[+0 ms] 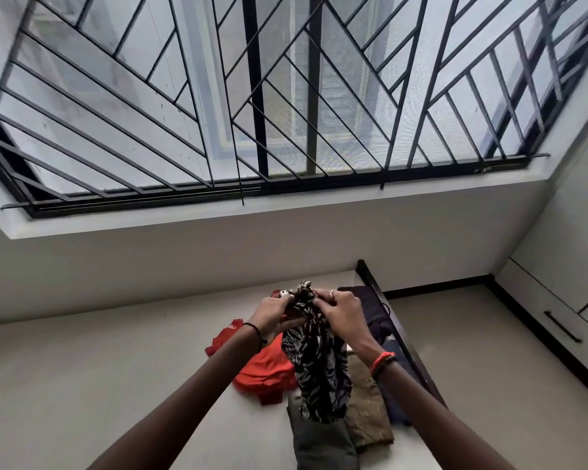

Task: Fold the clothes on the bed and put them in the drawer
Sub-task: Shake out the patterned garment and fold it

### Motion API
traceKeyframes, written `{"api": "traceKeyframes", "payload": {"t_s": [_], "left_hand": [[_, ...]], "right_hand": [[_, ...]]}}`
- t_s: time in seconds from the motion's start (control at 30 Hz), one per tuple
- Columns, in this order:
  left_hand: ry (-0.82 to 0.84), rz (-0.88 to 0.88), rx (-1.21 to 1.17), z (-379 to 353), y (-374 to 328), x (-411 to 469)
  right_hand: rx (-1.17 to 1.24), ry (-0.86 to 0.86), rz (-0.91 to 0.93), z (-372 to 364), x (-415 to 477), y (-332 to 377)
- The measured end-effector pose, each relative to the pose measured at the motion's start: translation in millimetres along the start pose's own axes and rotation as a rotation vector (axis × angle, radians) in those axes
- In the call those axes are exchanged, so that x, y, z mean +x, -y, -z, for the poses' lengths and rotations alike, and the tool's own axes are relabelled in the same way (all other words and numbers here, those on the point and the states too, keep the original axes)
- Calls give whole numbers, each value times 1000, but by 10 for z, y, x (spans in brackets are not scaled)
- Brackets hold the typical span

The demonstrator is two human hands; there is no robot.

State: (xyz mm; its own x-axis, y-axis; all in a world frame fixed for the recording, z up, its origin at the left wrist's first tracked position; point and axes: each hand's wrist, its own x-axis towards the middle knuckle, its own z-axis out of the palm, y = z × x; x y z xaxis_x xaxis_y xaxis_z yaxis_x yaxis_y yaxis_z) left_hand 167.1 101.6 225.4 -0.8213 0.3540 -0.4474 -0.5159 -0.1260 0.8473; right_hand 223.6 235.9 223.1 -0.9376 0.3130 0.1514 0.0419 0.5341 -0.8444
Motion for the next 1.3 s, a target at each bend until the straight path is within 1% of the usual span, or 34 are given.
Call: {"api": "traceKeyframes", "payload": {"t_s": [0.07,0.17,0.27,0.33,0.43,0.5,0.57,0.6,0.67,0.7,0.73,0.8,0.83,0.87,0.93,0.97,1.0,1.03,1.07,1.13,1.2,1.3], "left_hand": [[-2,-4,-18,7,-20,-6],[23,-4,-17,17,-27,-17],[7,-14,-35,46,-13,-1],[1,-17,-111,67,-15,12],[40,-15,-206,85,-59,-4],[95,-14,-191,117,-94,-38],[166,-17,-60,198,-122,-89],[195,-48,84,246,-127,-120],[204,-208,474,362,-118,-161],[149,-303,679,413,-106,-177],[29,-375,909,476,-89,-175],[-234,-458,1352,614,-48,-123],[-294,-534,1488,678,-45,-100],[-285,-632,1532,708,-64,-89],[-195,-819,1540,703,-159,-124],[-155,-862,1564,706,-194,-128],[-116,-856,1587,716,-231,-142],[-57,-803,1603,730,-279,-167],[-6,-711,1604,768,-324,-199],[47,-561,1608,845,-377,-274],[73,-493,1598,927,-370,-370],[141,-410,1509,1099,-242,-493]], "right_hand": [[27,-25,-13,6,7,-8],[3,65,5,-63,-5,29],[-78,184,32,-95,-18,58],[-154,240,69,-117,-49,49],[-236,173,113,-170,-97,38],[-210,135,114,-186,-86,47],[-160,128,99,-177,-41,54],[-146,133,100,-168,-17,58],[-137,150,124,-151,14,92],[-129,160,138,-145,24,120],[-119,174,150,-140,33,155],[-122,206,166,-142,60,207],[-129,228,178,-157,76,241],[-130,256,193,-168,81,271],[-110,337,234,-236,84,312],[-98,377,244,-260,71,336],[-85,417,237,-279,58,357],[-71,451,221,-286,47,375],[-67,491,209,-301,44,390],[-92,564,205,-344,39,397],[-130,649,217,-412,9,396],[-180,773,247,-567,-143,353]]}}
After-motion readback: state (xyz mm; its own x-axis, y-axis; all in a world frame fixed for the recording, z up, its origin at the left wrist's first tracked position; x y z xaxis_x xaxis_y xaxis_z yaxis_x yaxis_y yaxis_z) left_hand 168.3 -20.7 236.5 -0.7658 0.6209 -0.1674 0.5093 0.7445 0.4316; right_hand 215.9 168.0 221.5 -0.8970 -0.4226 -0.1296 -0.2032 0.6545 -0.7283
